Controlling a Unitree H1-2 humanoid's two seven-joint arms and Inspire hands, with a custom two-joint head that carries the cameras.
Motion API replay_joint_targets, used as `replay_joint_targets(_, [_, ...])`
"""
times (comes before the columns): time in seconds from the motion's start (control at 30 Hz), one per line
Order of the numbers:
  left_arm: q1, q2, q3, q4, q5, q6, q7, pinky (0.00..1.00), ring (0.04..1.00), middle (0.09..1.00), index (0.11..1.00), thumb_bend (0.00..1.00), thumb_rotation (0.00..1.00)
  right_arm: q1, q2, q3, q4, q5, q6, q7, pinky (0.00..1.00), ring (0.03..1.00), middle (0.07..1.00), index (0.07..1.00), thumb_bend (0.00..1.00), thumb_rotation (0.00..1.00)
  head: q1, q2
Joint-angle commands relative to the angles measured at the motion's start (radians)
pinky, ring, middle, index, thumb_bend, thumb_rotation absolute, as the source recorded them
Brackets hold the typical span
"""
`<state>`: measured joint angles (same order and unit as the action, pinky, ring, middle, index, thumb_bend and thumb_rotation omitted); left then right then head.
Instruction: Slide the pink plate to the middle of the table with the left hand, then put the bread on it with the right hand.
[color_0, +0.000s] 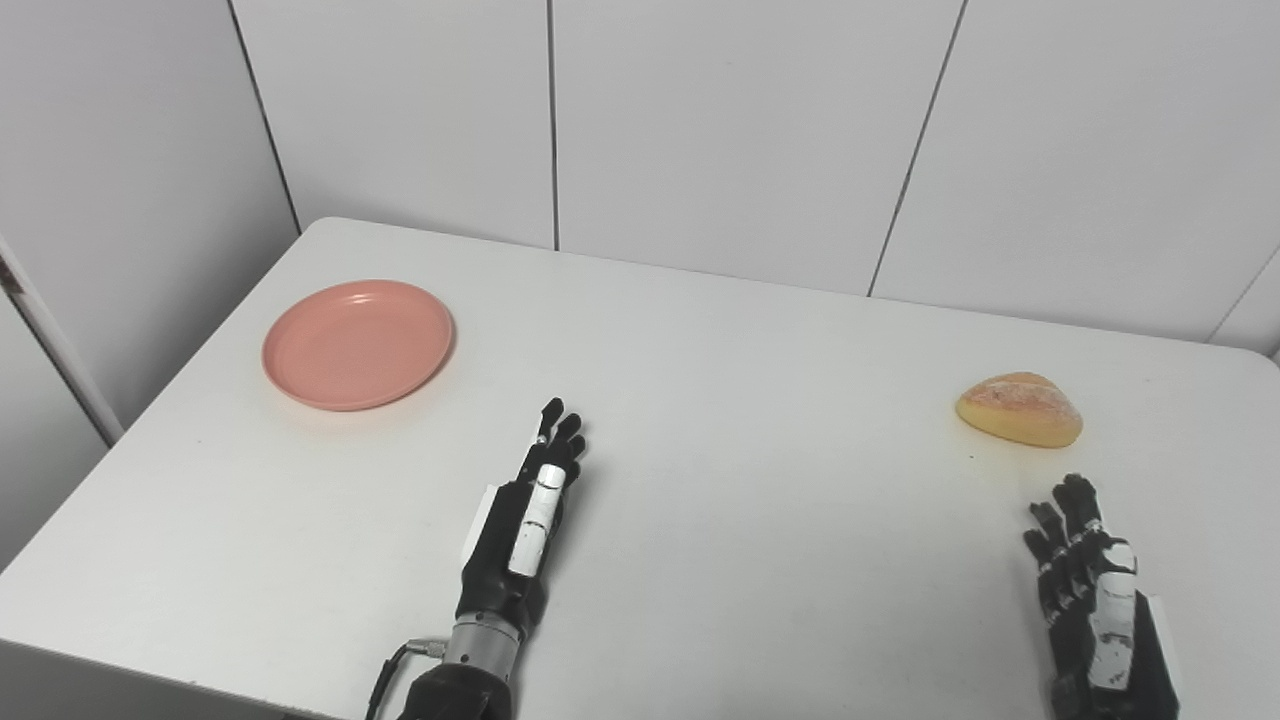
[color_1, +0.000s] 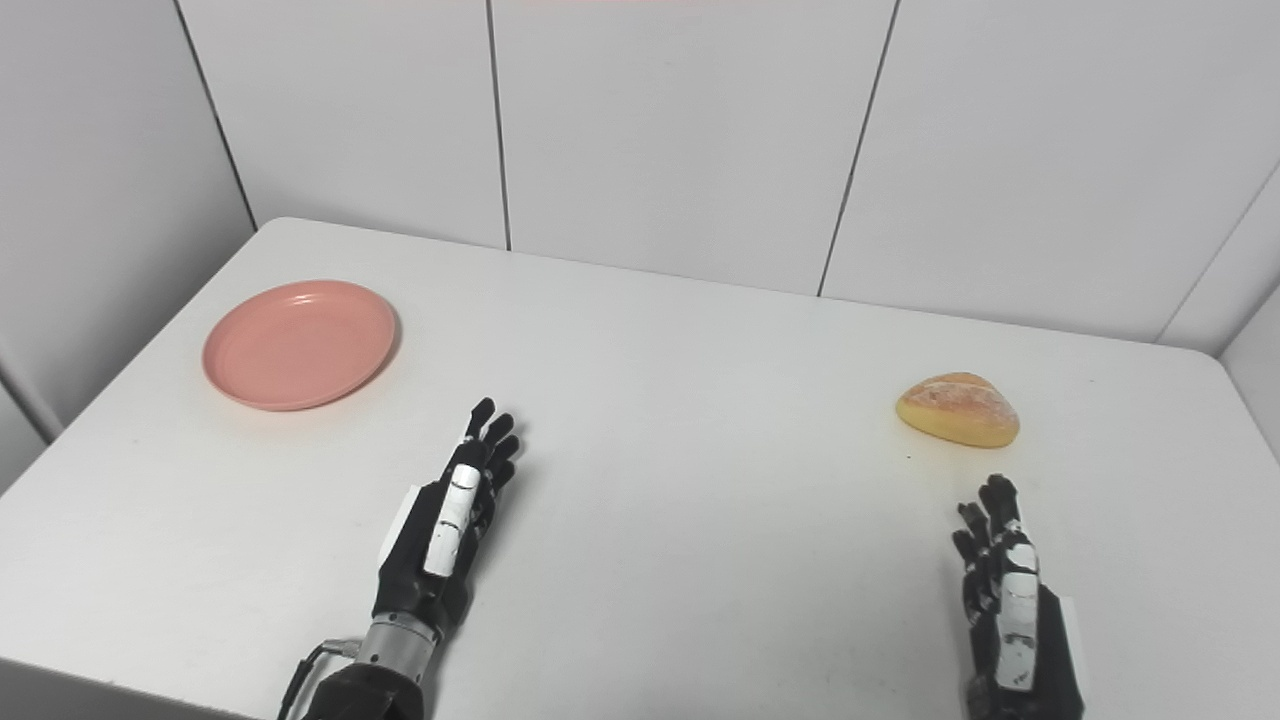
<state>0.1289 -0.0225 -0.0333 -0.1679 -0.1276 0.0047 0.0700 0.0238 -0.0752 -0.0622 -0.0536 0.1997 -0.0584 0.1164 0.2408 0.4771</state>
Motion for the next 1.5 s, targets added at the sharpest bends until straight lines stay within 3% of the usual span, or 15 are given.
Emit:
replay_joint_targets(0.0, [0.073, -0.021, 0.026, -0.048, -0.014, -0.011, 0.009, 1.00, 0.975, 0.983, 1.000, 0.73, 0.97, 0.024, -0.022, -0.012, 0.047, -0.007, 0.001, 0.002, 0.99, 0.984, 0.991, 0.957, 0.75, 1.00, -0.001, -0.006])
replay_joint_targets(0.23, [-0.020, 0.008, 0.067, -0.185, -0.030, 0.082, 0.010, 0.99, 0.933, 0.945, 0.962, 0.85, 0.93, 0.026, -0.027, -0.006, 0.056, -0.009, -0.003, 0.013, 1.00, 0.984, 0.984, 0.958, 0.75, 1.00, -0.002, -0.012])
replay_joint_targets(0.43, [-0.133, 0.085, 0.128, -0.206, -0.043, 0.125, -0.020, 0.96, 0.911, 0.915, 0.906, 0.91, 0.91, 0.026, -0.023, -0.001, 0.062, -0.018, -0.008, 0.006, 0.98, 0.972, 0.978, 0.960, 0.76, 1.00, -0.005, -0.018])
replay_joint_targets(0.77, [-0.290, 0.267, 0.230, -0.028, -0.114, 0.029, -0.129, 0.94, 0.910, 0.908, 0.895, 0.95, 0.88, 0.031, -0.013, 0.001, 0.053, -0.023, -0.006, 0.004, 0.98, 0.972, 0.983, 0.964, 0.77, 1.00, -0.016, -0.017])
replay_joint_targets(1.0, [-0.386, 0.336, 0.276, 0.018, -0.136, 0.037, -0.148, 0.89, 0.903, 0.894, 0.866, 0.96, 0.86, 0.035, -0.013, 0.002, 0.046, -0.025, -0.003, 0.003, 0.97, 0.968, 0.982, 0.963, 0.76, 1.00, -0.016, -0.010])
replay_joint_targets(1.1, [-0.427, 0.372, 0.295, 0.038, -0.157, 0.039, -0.168, 0.91, 0.923, 0.905, 0.902, 0.93, 0.85, 0.035, -0.013, 0.002, 0.045, -0.022, -0.003, 0.006, 0.97, 0.965, 0.982, 0.960, 0.76, 1.00, -0.016, -0.010])
replay_joint_targets(1.27, [-0.478, 0.423, 0.320, 0.107, -0.173, 0.035, -0.192, 0.92, 0.909, 0.912, 0.907, 0.94, 0.85, 0.035, -0.015, 0.006, 0.043, -0.027, -0.002, 0.006, 0.97, 0.967, 0.985, 0.968, 0.75, 1.00, -0.016, -0.009])
replay_joint_targets(1.47, [-0.540, 0.472, 0.349, 0.214, -0.172, 0.010, -0.207, 0.85, 0.903, 0.905, 0.918, 0.96, 0.82, 0.035, -0.017, 0.004, 0.046, -0.026, -0.005, 0.007, 0.97, 0.966, 0.984, 0.963, 0.76, 1.00, -0.014, -0.006])
